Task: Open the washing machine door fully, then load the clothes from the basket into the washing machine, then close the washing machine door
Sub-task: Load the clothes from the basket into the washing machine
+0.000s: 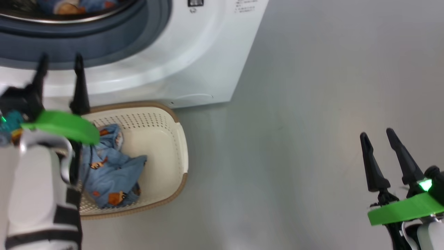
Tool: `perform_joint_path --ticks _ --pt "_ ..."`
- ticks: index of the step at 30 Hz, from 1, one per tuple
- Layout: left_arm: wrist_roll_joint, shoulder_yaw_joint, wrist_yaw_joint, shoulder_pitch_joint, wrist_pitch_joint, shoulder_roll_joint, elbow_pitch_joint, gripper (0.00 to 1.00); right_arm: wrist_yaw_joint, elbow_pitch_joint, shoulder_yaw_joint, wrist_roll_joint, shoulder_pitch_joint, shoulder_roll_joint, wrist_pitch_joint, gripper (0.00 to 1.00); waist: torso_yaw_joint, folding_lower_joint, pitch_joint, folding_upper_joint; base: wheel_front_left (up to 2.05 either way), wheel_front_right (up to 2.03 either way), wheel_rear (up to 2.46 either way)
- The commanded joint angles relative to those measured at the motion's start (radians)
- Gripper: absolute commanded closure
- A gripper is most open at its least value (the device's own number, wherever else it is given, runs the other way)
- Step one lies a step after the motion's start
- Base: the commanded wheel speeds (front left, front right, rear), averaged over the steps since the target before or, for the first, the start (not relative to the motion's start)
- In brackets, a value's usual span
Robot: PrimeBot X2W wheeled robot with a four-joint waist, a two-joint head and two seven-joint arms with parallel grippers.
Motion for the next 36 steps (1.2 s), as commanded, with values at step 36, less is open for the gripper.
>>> perform_joint_path --ticks 36 --pt "-0.089 0.008 0.051 0.796 -0.005 -0.032 -0.421 0.0 0.002 -0.024 -0.08 -0.02 0.336 -0.047 -0.005 0.0 0.145 0.0 -0.376 -0.0001 0.0 0.0 0.0"
